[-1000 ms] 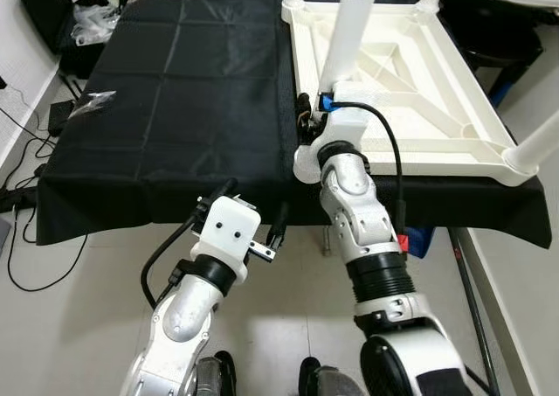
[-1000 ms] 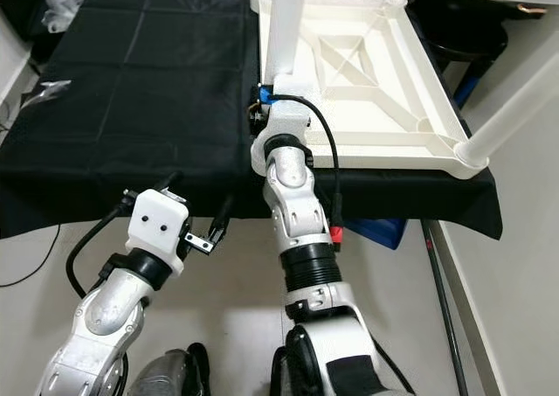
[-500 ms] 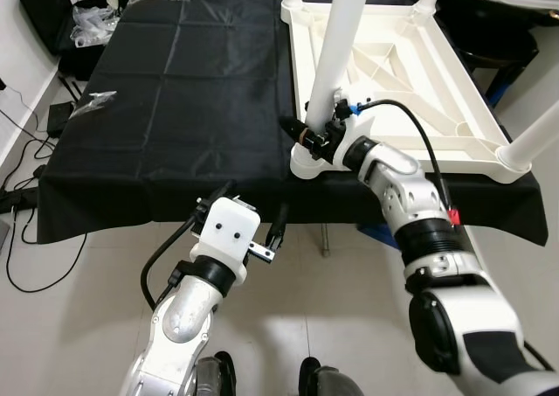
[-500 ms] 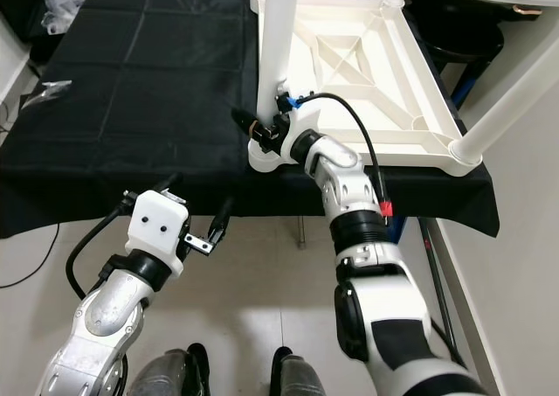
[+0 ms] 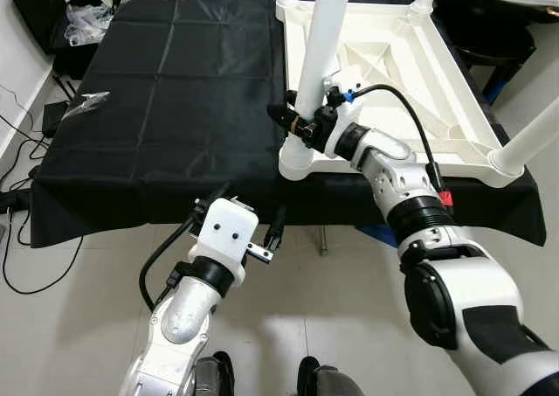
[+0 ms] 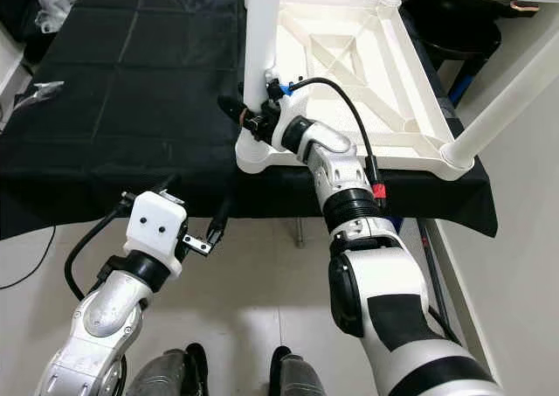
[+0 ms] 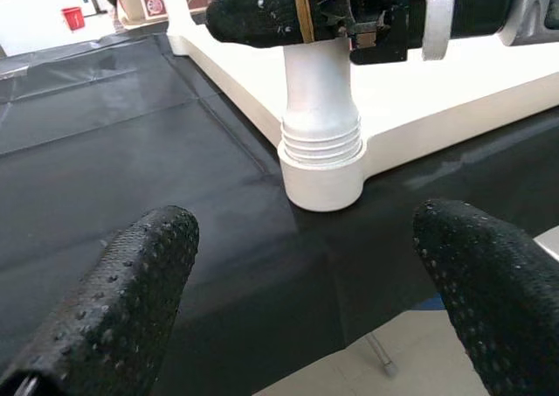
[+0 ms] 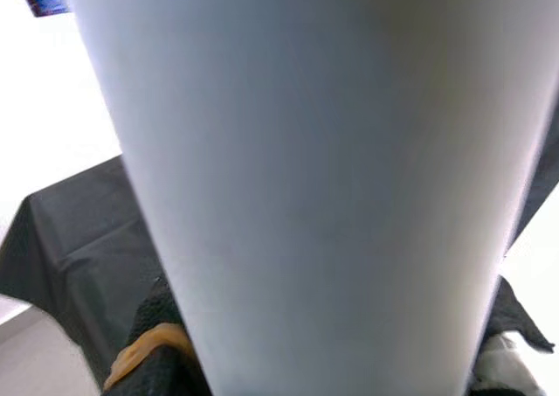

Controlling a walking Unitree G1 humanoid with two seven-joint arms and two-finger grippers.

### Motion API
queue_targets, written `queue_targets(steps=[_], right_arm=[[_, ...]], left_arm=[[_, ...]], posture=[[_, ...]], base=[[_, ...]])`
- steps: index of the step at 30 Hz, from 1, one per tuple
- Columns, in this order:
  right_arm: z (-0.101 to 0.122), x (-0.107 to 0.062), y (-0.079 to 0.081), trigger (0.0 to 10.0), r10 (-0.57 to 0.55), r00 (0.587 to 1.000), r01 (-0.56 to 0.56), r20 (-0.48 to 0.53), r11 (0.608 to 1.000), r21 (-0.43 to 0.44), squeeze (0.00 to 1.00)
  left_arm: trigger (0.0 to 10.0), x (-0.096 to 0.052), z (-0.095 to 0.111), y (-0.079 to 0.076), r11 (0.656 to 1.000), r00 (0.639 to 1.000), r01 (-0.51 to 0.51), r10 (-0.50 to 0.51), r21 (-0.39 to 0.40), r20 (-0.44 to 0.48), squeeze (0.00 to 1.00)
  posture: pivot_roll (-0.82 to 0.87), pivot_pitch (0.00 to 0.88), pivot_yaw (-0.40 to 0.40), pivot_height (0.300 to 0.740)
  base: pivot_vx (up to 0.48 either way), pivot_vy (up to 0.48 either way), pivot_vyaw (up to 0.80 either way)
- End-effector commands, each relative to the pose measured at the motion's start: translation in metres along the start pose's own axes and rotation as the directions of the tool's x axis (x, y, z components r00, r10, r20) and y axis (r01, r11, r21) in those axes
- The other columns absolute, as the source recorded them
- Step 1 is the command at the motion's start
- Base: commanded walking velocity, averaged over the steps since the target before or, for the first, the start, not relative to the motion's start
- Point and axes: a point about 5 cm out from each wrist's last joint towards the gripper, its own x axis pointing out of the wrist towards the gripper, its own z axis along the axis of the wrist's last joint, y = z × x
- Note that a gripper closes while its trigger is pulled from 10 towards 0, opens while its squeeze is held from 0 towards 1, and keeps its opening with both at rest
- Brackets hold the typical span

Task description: Building children table

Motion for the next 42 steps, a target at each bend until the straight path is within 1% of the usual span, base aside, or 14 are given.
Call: queue_targets(steps=[1, 8, 10, 12, 13, 14, 22, 23, 24, 30, 31, 34, 35, 42], right_arm=[[-0.006, 0.002, 0.003, 0.0, -0.016, 1.000, 0.016, 0.003, 0.999, 0.031, 0.00], [-0.028, -0.021, -0.020, 0.0, -0.484, 0.874, 0.485, -0.052, 0.874, 0.016, 0.00], [-0.028, -0.021, -0.020, 0.0, -0.484, 0.874, 0.485, -0.052, 0.874, 0.016, 0.00], [-0.031, -0.032, -0.022, 0.0, -0.717, 0.696, 0.717, -0.036, 0.693, 0.075, 0.00], [-0.031, -0.032, -0.022, 0.0, -0.717, 0.696, 0.717, -0.036, 0.693, 0.075, 0.00], [-0.029, -0.033, -0.014, 0.0, -0.794, 0.608, 0.792, -0.014, 0.604, 0.092, 0.00], [-0.026, -0.014, 0.032, 0.0, -0.867, 0.499, 0.858, -0.010, 0.492, 0.149, 0.00], [-0.027, -0.004, 0.044, 0.0, -0.848, 0.530, 0.839, -0.025, 0.520, 0.162, 0.00], [-0.028, 0.004, 0.052, 10.0, -0.824, 0.565, 0.818, -0.042, 0.553, 0.157, 0.00], [-0.030, 0.010, 0.056, 10.0, -0.772, 0.633, 0.770, -0.054, 0.622, 0.139, 0.00], [-0.030, 0.011, 0.057, 10.0, -0.751, 0.659, 0.749, -0.051, 0.648, 0.135, 1.00], [-0.027, 0.009, 0.055, 10.0, -0.735, 0.678, 0.732, -0.029, 0.671, 0.115, 1.00], [-0.025, 0.005, 0.048, 10.0, -0.668, 0.744, 0.665, -0.010, 0.739, 0.105, 0.00], [-0.023, -0.007, 0.035, 10.0, -0.442, 0.897, 0.440, -0.003, 0.893, 0.096, 0.00]], left_arm=[[10.0, -0.002, -0.002, -0.001, 1.000, 1.000, 0.008, -0.008, 0.017, -0.004, 0.00], [10.0, -0.001, -0.002, -0.003, 1.000, 1.000, 0.011, -0.011, 0.013, -0.005, 0.00], [10.0, -0.001, -0.002, -0.003, 1.000, 1.000, 0.011, -0.011, 0.013, -0.005, 0.00], [10.0, 0.001, -0.002, -0.004, 1.000, 1.000, 0.014, -0.014, 0.010, -0.002, 0.00], [10.0, 0.001, -0.002, -0.004, 1.000, 1.000, 0.014, -0.014, 0.010, -0.002, 0.00], [10.0, 0.002, -0.002, -0.003, 1.000, 1.000, 0.013, -0.013, 0.009, 0.000, 0.00], [10.0, 0.003, -0.001, -0.004, 1.000, 1.000, 0.011, -0.011, 0.008, 0.004, 0.00], [10.0, 0.003, -0.001, -0.004, 1.000, 1.000, 0.010, -0.010, 0.009, 0.002, 0.00], [10.0, 0.003, -0.001, -0.003, 1.000, 1.000, 0.008, -0.008, 0.010, 0.000, 0.00], [10.0, 0.002, -0.002, -0.002, 1.000, 1.000, 0.006, -0.005, 0.013, -0.003, 0.00], [10.0, 0.001, -0.002, -0.001, 1.000, 1.000, 0.005, -0.005, 0.015, -0.006, 0.00], [10.0, 0.001, -0.003, -0.001, 1.000, 1.000, 0.005, -0.005, 0.014, -0.008, 0.00], [10.0, 0.001, -0.004, -0.002, 1.000, 1.000, 0.007, -0.007, 0.012, -0.010, 0.00], [10.0, 0.002, -0.004, -0.002, 1.000, 1.000, 0.008, -0.008, 0.010, -0.011, 0.00]], posture=[[0.21, 0.198, -0.089, 0.740], [0.19, 0.213, -0.081, 0.740], [0.19, 0.213, -0.081, 0.740], [0.18, 0.218, -0.079, 0.740], [0.18, 0.218, -0.079, 0.740], [0.16, 0.220, -0.068, 0.740], [0.17, 0.224, -0.072, 0.740], [0.17, 0.228, -0.069, 0.740], [0.18, 0.228, -0.074, 0.740], [0.17, 0.229, -0.073, 0.740], [0.17, 0.229, -0.073, 0.740], [0.17, 0.229, -0.073, 0.740], [0.17, 0.228, -0.076, 0.740], [0.17, 0.230, -0.077, 0.740]], base=[[0.000, 0.000, 0.00], [0.000, 0.000, 0.00], [0.000, 0.000, 0.00], [0.000, 0.000, 0.00], [0.000, 0.000, 0.00], [0.000, 0.000, 0.00], [0.000, 0.000, 0.00], [0.000, 0.000, 0.00], [0.000, 0.000, 0.00], [0.000, 0.000, 0.00], [0.000, 0.000, 0.00], [0.000, 0.000, 0.00], [0.000, 0.000, 0.00], [0.000, 0.000, 0.00]])
